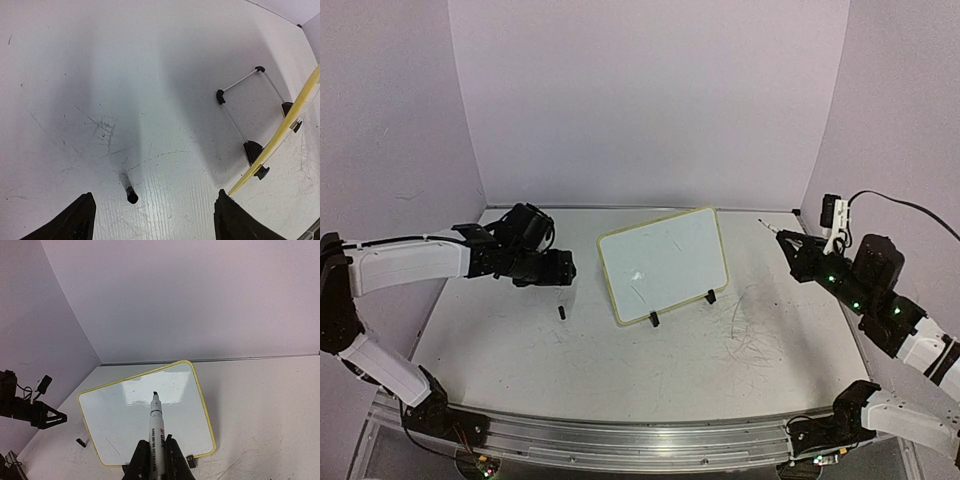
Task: Write a sentence on the whiteboard
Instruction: Place the pen cap at the center of the board, then hold the whiteboard at the center of the board.
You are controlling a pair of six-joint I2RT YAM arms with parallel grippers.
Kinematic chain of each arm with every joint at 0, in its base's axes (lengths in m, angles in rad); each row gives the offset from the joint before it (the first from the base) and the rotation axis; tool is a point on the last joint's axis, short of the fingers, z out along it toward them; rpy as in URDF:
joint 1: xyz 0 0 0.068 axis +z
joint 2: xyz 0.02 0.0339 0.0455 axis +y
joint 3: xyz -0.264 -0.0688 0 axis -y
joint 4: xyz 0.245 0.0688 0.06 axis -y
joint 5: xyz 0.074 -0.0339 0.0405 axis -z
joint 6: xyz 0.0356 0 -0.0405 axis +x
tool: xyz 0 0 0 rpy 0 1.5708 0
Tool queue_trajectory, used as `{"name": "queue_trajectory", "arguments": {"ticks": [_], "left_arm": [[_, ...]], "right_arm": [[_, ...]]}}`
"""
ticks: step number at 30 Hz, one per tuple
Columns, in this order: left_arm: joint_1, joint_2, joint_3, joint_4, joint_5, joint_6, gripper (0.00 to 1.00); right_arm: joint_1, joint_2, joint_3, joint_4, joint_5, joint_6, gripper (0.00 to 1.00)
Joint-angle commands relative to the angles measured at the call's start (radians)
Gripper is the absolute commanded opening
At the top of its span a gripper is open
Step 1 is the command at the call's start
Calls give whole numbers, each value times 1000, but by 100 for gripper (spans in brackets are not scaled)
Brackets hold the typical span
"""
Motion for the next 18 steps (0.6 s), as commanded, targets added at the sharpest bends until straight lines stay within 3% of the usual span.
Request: {"name": "queue_trajectory", "arguments": {"ticks": [1,5,9,12,15,18], "left_arm": [[67,-128,7,-12,39,28,90],[112,-210,-14,8,68,58,99],[165,-278,-59,69,73,106,100],[206,-327,-120,187,173,130,99],[210,-319,-147,312,289,123,99],[214,-230,-95,326,347,118,99]], "right_arm": [[0,10,50,-10,-10,-10,0],[-1,20,64,-34,8,-18,0],[1,45,67,-44,4,-28,0],[0,79,82,-57,-42,-38,0],[0,136,101,-69,-72,-49,0],[1,194,126,-82,-98,-65,0]]}}
